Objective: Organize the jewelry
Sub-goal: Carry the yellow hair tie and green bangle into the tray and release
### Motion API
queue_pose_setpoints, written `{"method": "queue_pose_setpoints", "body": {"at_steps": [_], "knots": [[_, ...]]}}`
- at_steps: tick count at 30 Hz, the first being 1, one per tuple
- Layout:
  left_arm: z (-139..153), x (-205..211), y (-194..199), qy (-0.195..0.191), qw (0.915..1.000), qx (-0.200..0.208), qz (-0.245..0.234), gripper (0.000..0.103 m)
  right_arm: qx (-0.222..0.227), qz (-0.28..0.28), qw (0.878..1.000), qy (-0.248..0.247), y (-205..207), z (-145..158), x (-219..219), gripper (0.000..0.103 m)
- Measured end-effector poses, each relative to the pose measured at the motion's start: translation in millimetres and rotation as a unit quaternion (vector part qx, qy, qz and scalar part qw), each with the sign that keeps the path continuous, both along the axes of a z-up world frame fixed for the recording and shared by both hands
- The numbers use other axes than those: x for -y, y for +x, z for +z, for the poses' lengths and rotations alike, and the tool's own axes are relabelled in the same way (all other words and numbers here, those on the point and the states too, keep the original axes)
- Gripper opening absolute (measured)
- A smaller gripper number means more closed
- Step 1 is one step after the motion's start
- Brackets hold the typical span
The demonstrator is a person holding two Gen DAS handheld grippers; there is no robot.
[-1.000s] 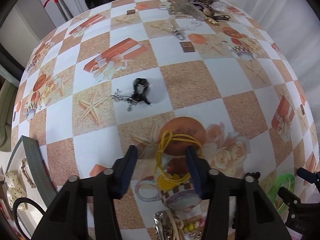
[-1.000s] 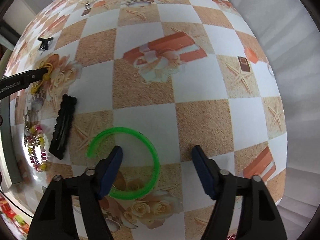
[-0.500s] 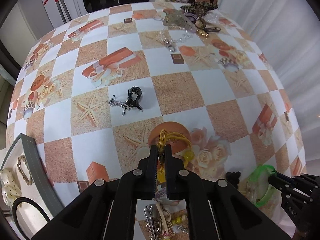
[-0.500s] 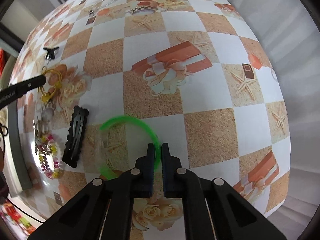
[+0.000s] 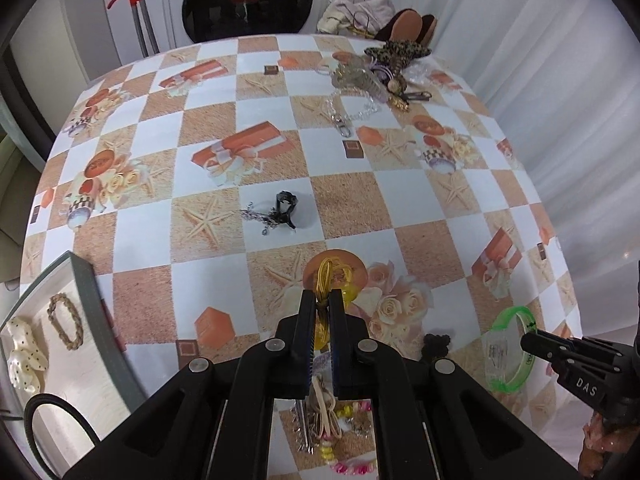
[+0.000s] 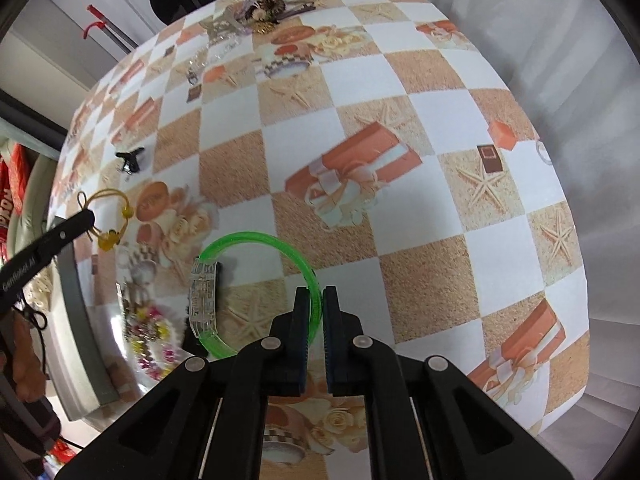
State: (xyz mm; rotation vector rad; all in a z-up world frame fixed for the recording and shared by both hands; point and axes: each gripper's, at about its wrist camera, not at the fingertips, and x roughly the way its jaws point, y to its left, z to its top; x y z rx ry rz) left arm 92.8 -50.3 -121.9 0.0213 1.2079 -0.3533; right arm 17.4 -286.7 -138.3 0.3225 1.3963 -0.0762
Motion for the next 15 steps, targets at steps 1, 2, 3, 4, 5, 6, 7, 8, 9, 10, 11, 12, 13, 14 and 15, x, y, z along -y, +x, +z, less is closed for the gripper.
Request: {"method": "queue_pose_setpoints", "body": {"at_steps": [1,2,3,4,5,6,7,8,9,10,11,12,13,14,15], "knots": [[2.3,-2.9,-1.4,-0.002,1.0,0.002,0.002,0.011,0.003,0.002,1.0,0.002,0.8,3.6,-1.3,0.007],[5.0,-6.2,-2.7,-0.004,1.0,0.003,0.004,0.011,0.007,0.004,1.0,0.003,-0.5,8.3,-1.3,0.007],[8.2,-10.3,-4.1,-0.006,0.9999,0.006,0.008,0.011,0.01,0.006,1.0,0.004,2.3,9.1,-6.9,0.007],[11.2,-14.6,-5.6,-0.008,0.9999,0.008,0.011,0.011,0.014,0.009,1.0,0.005,3.7,12.9,-10.2,0.007],[13.5,-18.0,-7.0,-0.009,0.9998,0.01,0.014,0.011,0.019,0.014,1.0,0.008,6.3,17.4,-14.7,0.007],[16.2,-22.5,-8.2,-0.01,0.9997,0.012,0.018,0.011,0.023,0.017,1.0,0.01,7.9,20.9,-19.3,0.007],[18.7,-27.4,-9.6,-0.012,0.9996,0.014,0.022,0.011,0.026,0.02,0.999,0.011,7.9,24.8,-21.4,0.007],[20.7,-31.4,-11.3,-0.013,0.9995,0.016,0.026,0.011,0.03,0.025,0.999,0.014,9.8,28.3,-26.2,0.007],[23.7,-37.4,-12.9,-0.014,0.9992,0.019,0.031,0.011,0.034,0.029,0.999,0.016,11.5,31.4,-31.0,0.007],[26.3,-43.1,-14.4,-0.016,0.999,0.021,0.036,0.011,0.037,0.033,0.999,0.02,13.7,34.4,-36.8,0.007],[28.6,-48.6,-15.9,-0.018,0.9988,0.023,0.041,0.011,0.04,0.037,0.998,0.024,15.7,37.0,-42.6,0.007],[31.3,-54.6,-17.6,-0.019,0.9984,0.025,0.046,0.011,0.042,0.042,0.998,0.026,16.9,39.2,-47.7,0.007],[33.3,-59.7,-18.9,-0.02,0.9981,0.028,0.05,0.011,0.045,0.049,0.997,0.027,18.6,41.9,-54.8,0.007],[36.1,-66.5,-20.8,-0.021,0.9977,0.03,0.056,0.011,0.048,0.056,0.997,0.029,20.2,44.4,-61.7,0.007],[37.9,-71.5,-22.2,-0.022,0.9974,0.032,0.061,0.011,0.05,0.062,0.996,0.03,20.9,46.6,-67.3,0.007]]}}
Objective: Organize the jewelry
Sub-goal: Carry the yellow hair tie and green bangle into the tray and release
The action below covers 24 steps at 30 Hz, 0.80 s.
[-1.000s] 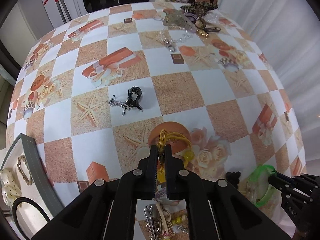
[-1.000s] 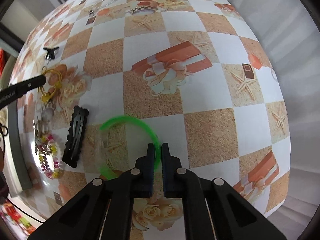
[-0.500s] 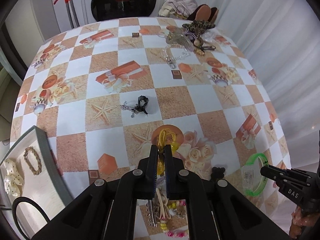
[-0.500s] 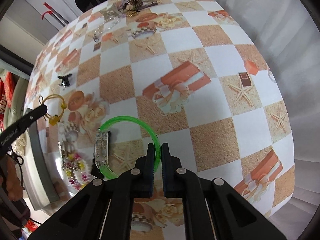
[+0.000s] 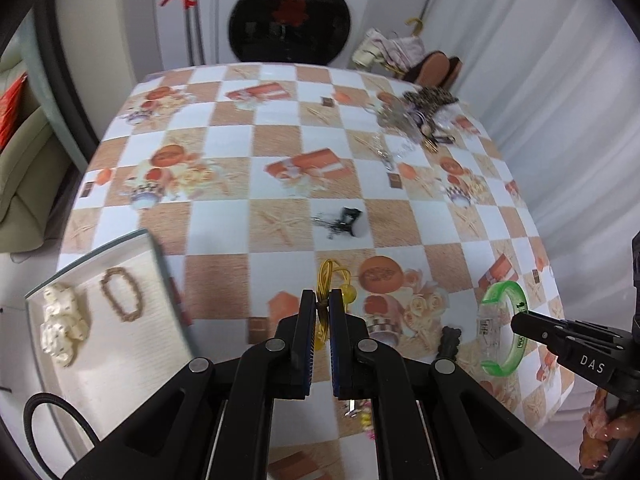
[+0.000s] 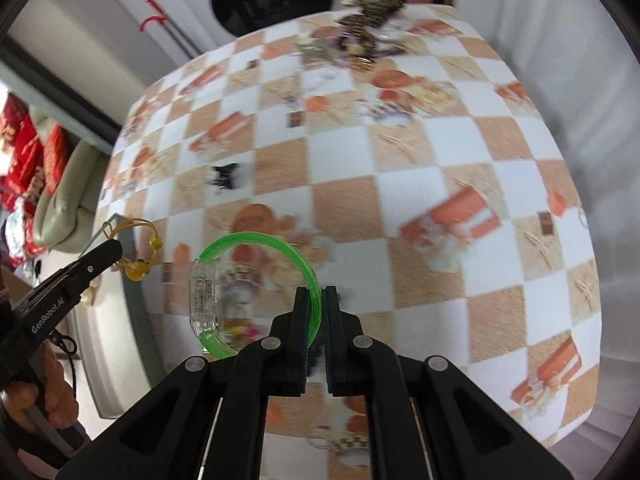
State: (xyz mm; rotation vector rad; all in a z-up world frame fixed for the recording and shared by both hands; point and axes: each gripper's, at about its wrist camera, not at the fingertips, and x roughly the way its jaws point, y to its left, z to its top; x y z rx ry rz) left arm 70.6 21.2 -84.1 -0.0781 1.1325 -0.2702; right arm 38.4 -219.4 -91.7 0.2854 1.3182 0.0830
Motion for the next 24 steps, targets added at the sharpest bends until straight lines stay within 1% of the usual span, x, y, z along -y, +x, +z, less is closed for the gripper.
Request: {"method": "queue_pose_setpoints", "body": {"at_steps": [6,12,19,24], "knots": [[10.6,-41.8,-11.8,-0.008,0.9991,0.01,0.04,0.011,0.009,0.038,0.999,0.016,8.3,10.5,-41.5,0.007],[12.0,-84.3,-25.0,-0.008,0.9965,0.011,0.083,0.011,0.02,0.09,0.995,0.029,18.5,20.6,-91.9,0.007],[-0.9,-137.2,-41.5,0.001,0.99,-0.003,0.141,0.011,0.027,0.162,0.986,0.04,32.1,22.9,-164.1,0.007],[-16.8,-168.7,-52.0,0.006,0.9842,-0.016,0.176,0.011,0.028,0.219,0.975,0.036,42.2,17.8,-220.3,0.007]]}}
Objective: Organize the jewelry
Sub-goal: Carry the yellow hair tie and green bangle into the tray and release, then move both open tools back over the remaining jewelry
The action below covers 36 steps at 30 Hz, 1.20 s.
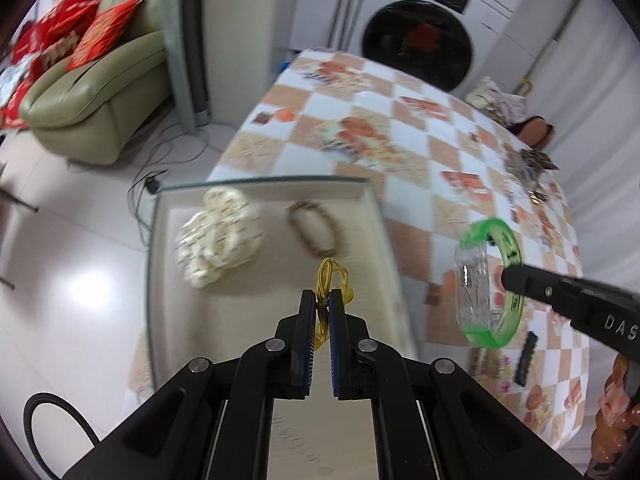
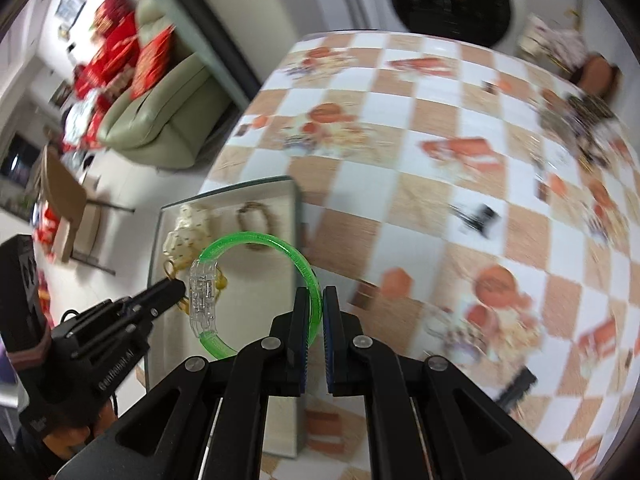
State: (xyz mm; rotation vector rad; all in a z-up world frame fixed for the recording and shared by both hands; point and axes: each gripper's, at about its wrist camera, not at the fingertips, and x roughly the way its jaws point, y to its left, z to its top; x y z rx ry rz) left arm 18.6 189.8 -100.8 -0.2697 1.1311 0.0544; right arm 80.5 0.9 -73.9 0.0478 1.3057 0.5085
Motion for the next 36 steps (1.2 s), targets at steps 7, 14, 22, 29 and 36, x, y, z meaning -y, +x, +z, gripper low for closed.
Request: {"method": "queue_pose_setpoints", "body": {"at_steps": [7,14,22,29,36], "knots": [[-33.9,-32.9,-10.3,0.009,0.9985,-0.033,0.043,0.011,-0.022,0.039,0.999,-0.007,16.8,-23.0,-54.8,0.007],[-61.4,-47.7,-11.8,0.027,0.9959,-0.059,0.063,0.011,-0.057,0.061,0.996,-0.039,21.1,-60.0,-89.7,0.007],[-71.5,-48.0,-11.9,0.045,0.9944,-0.071,0.063,0.011,-0.073,0.069,0.992,-0.079,17.4,-91.6,-104.3,0.007],[-72.3,-45.2,-9.8,0.059,0.9934,-0.08,0.057,0.011,-0.076,0.064,0.991,-0.086,20.6,-100.7,-103.9,0.009],[-72.6,-41.7,-6.2,0.071,0.9918,-0.09,0.057,0.011,-0.08,0.059,0.993,-0.067,25.0,-100.0,-101.9,0.037]]}}
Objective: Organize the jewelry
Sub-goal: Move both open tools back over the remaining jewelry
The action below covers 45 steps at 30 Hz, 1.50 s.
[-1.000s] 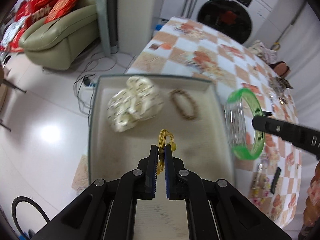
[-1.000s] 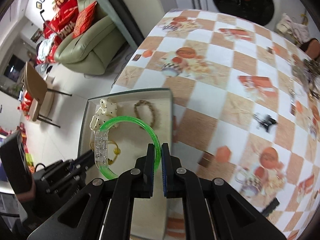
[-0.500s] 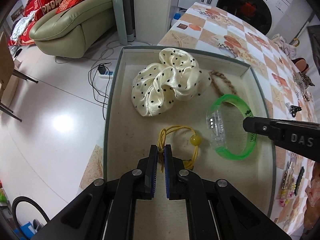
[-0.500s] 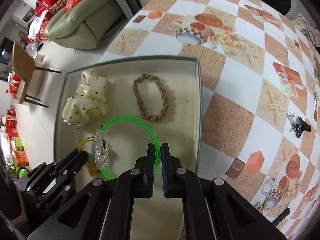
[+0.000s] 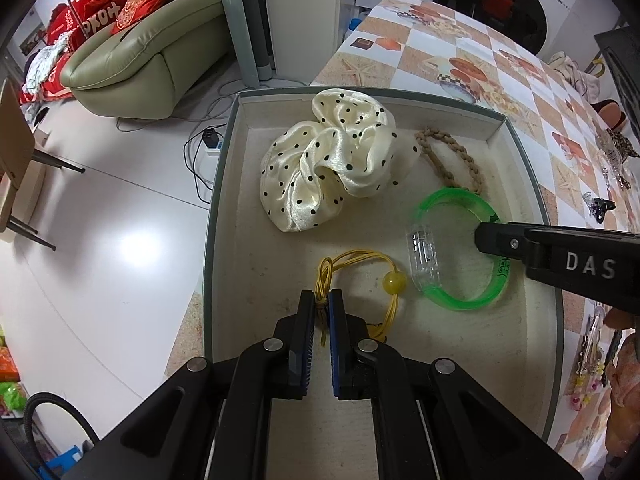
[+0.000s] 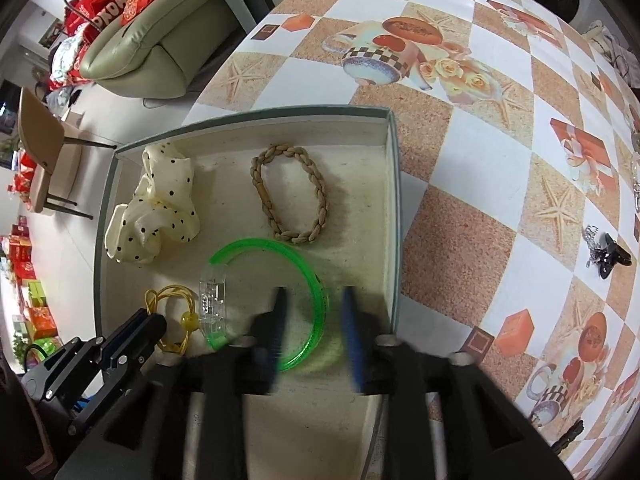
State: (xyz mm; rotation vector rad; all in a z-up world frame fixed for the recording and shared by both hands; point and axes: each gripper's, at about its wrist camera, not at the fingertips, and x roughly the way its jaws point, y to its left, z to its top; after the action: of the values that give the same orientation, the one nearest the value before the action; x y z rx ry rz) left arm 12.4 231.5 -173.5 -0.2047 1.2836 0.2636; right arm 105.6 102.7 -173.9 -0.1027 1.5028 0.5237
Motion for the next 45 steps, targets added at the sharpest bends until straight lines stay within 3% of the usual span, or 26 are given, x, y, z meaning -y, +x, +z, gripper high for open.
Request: {"method": "queue_pose_setpoints", "body": {"at_steps": [8,9,10,11,12,13,20,22,23,27,36,45], "knots": [[4.7,1.8,1.3,0.009,1.0,0.0,0.002,0.012,0.017,-0.038,0.997,0.066,8.2,36.0,21.3,0.05],[5.5,2.2,1.7,0.009,1.0,0.0,0.002,0.025,0.02,-0.043,0.996,0.07,8.0,40.3,24.7,0.052],[6.4,2.1,1.4,0.008,1.0,-0.001,0.002,0.047,0.022,-0.049,0.996,0.073,8.0,44.1,29.1,0.053],[8.2,2.4,0.6,0.009,0.9999,0.001,0.006,0.1,0.023,-0.057,0.995,0.076,7.5,48.2,36.9,0.053],[12.4,2.3,-1.5,0.002,0.9999,0.014,0.009,0.103,0.024,-0.062,0.995,0.078,5.7,50.3,41.7,0.053],[18.5,5.4,-2.9,0.002,0.9995,0.029,0.008,0.103,0.024,-0.068,0.994,0.078,4.4,52.7,49.2,0.053],[23.6,22.1,2.0,0.021,0.9994,0.018,-0.019,0.103,0.021,-0.116,0.99,0.074,-4.0,56.5,97.6,0.064],[26.0,28.8,4.1,0.026,0.9991,0.018,-0.029,0.103,0.019,-0.129,0.989,0.073,-8.4,57.0,115.2,0.071],[27.8,33.2,5.5,0.029,0.9988,0.02,-0.035,0.103,0.019,-0.14,0.987,0.071,-9.8,56.5,126.4,0.081],[36.3,53.3,12.5,0.038,0.9968,0.027,-0.065,0.103,0.022,-0.177,0.982,0.065,-15.8,55.1,167.1,0.09],[57.0,110.1,31.7,0.027,0.9898,0.046,-0.132,0.103,0.02,-0.254,0.966,0.042,-30.6,47.6,252.3,0.09],[53.2,172.7,34.1,0.015,0.9788,0.033,-0.202,0.103,0.003,-0.288,0.957,0.016,-46.5,36.1,304.8,0.09]]}}
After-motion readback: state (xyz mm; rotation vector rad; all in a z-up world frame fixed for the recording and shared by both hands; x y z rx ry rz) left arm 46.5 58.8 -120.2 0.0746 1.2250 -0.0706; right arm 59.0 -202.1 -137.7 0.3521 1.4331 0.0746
